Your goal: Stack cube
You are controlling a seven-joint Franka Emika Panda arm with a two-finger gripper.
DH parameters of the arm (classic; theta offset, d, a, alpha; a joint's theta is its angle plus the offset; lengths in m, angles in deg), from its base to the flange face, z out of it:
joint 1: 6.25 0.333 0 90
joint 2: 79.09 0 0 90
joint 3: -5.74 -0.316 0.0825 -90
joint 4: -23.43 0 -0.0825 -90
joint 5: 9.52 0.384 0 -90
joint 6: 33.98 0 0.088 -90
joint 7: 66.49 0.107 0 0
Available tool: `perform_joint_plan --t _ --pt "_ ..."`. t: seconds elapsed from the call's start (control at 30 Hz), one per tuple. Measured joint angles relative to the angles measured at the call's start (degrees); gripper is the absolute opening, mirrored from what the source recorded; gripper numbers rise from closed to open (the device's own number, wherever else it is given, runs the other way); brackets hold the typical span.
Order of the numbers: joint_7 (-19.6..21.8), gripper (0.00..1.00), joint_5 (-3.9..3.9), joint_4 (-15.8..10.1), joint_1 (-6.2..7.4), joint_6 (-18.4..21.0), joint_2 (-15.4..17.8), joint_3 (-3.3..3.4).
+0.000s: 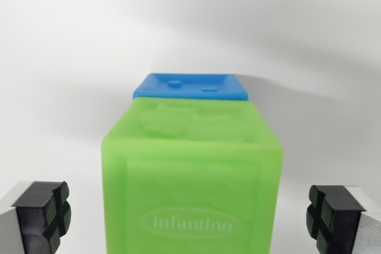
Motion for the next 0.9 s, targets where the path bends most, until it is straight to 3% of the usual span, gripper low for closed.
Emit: perform_joint_plan --t 0.9 --pt "-1.17 1.0 1.68 0.54 0.0 13.68 13.31 -0.18"
